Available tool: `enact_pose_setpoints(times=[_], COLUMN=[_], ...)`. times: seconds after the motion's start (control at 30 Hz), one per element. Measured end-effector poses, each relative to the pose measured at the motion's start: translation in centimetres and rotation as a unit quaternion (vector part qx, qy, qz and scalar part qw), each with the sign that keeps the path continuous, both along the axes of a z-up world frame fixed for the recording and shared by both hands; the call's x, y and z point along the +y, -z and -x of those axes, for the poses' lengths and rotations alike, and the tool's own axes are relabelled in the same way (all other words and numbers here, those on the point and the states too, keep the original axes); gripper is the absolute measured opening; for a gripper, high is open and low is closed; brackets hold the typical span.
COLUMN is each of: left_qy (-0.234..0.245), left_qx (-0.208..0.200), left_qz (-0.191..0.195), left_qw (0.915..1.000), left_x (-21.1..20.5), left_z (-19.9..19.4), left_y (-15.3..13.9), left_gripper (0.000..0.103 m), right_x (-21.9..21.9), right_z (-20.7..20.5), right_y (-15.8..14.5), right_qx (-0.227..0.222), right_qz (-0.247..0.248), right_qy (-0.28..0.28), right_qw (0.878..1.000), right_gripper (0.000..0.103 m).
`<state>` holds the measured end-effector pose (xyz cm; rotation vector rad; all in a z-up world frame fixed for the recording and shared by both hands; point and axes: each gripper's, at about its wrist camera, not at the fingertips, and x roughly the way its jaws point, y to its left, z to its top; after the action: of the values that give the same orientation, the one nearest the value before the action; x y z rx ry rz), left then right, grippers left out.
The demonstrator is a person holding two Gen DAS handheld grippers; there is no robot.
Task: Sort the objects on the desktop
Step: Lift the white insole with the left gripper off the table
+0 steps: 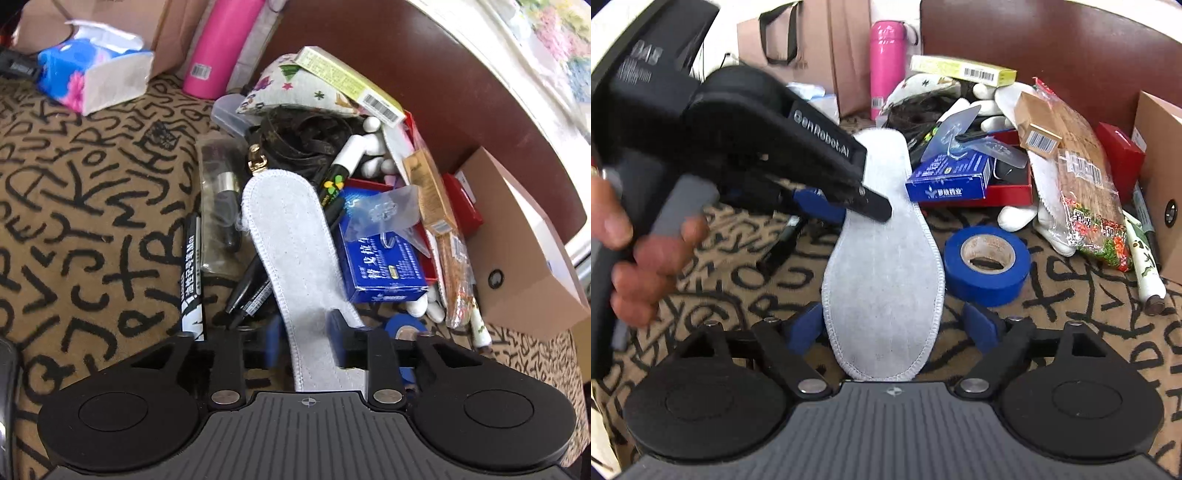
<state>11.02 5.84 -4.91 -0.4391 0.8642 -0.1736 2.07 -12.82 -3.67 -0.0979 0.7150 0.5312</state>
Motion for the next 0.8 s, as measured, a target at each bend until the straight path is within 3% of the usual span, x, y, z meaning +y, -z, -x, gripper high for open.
enact_pose_setpoints(times=[0.07,0.1,0.13,0.3,0.6,0.8], left_qy=[0.012,0.016,0.021,0.025,0.019,0.05], left_qx=[0.012,0.009,0.009,-0.006,-0.057,-0.105], left_qz=[0.007,0.003,-0.001,0.0,0.013,0.012], left_qw=[0.9998,0.9998,0.9997,0.9997,0.9981,0.9931], left_x=[-0.3,-0.5,-0.7,-0.8,-1.7,-4.7], left_z=[0.0,0.2,0.4,1.5,3.9,3.5], left_y=[0.5,0.5,0.3,-0.8,-4.9,-8.7], left_gripper=[0.056,0.035,0.027,0.01,0.007,0.007], right_x=[-0.1,0.0,0.0,-0.5,-2.6,-5.3], right_z=[-0.1,-0.1,-0.1,1.0,2.5,2.6], right_y=[-0.3,-0.3,-0.4,-1.2,-4.7,-7.4], right_qx=[0.005,0.009,0.009,0.003,-0.036,-0.076], right_qz=[-0.014,-0.016,-0.015,-0.024,-0.053,-0.071], right_qy=[-0.01,-0.01,-0.01,-0.008,-0.013,0.01], right_qw=[1.0,1.0,1.0,1.0,0.998,0.995], right_gripper=[0.073,0.073,0.073,0.07,0.07,0.07])
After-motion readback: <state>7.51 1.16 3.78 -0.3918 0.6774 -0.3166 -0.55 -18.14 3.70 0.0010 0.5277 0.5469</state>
